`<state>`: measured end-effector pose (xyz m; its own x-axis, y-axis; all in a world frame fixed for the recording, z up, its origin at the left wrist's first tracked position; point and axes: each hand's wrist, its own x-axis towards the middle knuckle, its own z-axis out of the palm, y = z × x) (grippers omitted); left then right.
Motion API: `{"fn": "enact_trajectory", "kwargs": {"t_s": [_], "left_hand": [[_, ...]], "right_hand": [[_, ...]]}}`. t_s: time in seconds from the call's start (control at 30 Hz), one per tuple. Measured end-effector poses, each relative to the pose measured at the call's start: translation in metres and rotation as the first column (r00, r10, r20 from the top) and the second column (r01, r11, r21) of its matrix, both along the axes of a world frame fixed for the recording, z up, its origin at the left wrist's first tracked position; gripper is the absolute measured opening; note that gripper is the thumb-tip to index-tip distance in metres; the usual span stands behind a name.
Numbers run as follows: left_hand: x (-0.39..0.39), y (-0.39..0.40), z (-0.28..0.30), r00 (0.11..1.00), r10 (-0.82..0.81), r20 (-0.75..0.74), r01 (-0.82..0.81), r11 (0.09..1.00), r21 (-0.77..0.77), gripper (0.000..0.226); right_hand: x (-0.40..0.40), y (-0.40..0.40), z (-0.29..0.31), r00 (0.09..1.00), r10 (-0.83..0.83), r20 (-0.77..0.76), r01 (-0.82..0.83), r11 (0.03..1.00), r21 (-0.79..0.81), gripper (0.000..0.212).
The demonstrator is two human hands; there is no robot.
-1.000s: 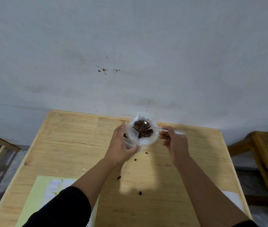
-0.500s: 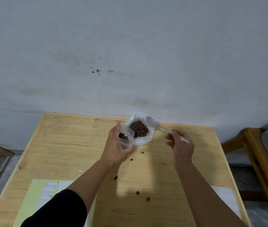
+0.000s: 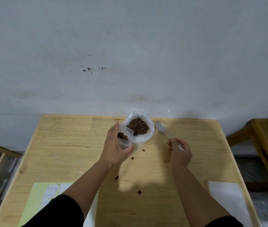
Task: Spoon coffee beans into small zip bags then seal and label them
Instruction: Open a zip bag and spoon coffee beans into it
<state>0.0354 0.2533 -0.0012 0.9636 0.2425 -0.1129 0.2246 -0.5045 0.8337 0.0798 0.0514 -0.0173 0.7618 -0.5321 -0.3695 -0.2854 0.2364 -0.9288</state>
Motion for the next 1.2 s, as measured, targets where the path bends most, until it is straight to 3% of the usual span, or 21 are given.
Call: {"fn": "enact_trajectory", "kwargs": {"t_s": [0.17,0.4,0.7,0.83,0.93,1.03,1.2], "left_hand": [[0.0,0.0,-0.001,1.0,-0.009,-0.002,0.01,1.0,0.018,0.108],[-0.001,0.001,0.0,1.0,-0.014,0.006,0.014,1.0,0.006,0.108],[-0.004,0.001,0.01,0.998,-0.012,0.065,0.014,0.999,-0.029,0.108],[-0.004,-0.002,0.02,0.992,-0.008,0.125,0.016,0.998,-0.062,0.109],[-0.005,-0.005,0.026,0.984,-0.017,0.177,0.024,0.999,-0.036,0.109],[-0.009,-0.009,0.037,0.976,-0.035,0.214,0.043,0.998,-0.035,0.109],[-0.021,-0.011,0.054,0.962,-0.06,0.267,0.067,0.998,-0.016,0.111]], "right_hand": [[0.001,0.001,-0.004,0.997,0.043,-0.065,-0.043,0.999,0.005,0.012],[-0.007,0.004,-0.004,0.952,0.162,-0.259,-0.254,0.891,-0.377,0.01],[-0.005,0.001,0.004,0.927,0.208,-0.311,-0.352,0.768,-0.536,0.018],[-0.001,0.015,0.031,0.921,0.353,-0.162,-0.388,0.814,-0.431,0.008],[-0.001,0.034,0.065,0.817,0.575,-0.039,-0.55,0.758,-0.35,0.005],[-0.005,0.051,0.093,0.714,0.696,0.073,-0.663,0.707,-0.246,0.012],[-0.009,0.064,0.11,0.659,0.752,0.029,-0.709,0.633,-0.31,0.008]]}}
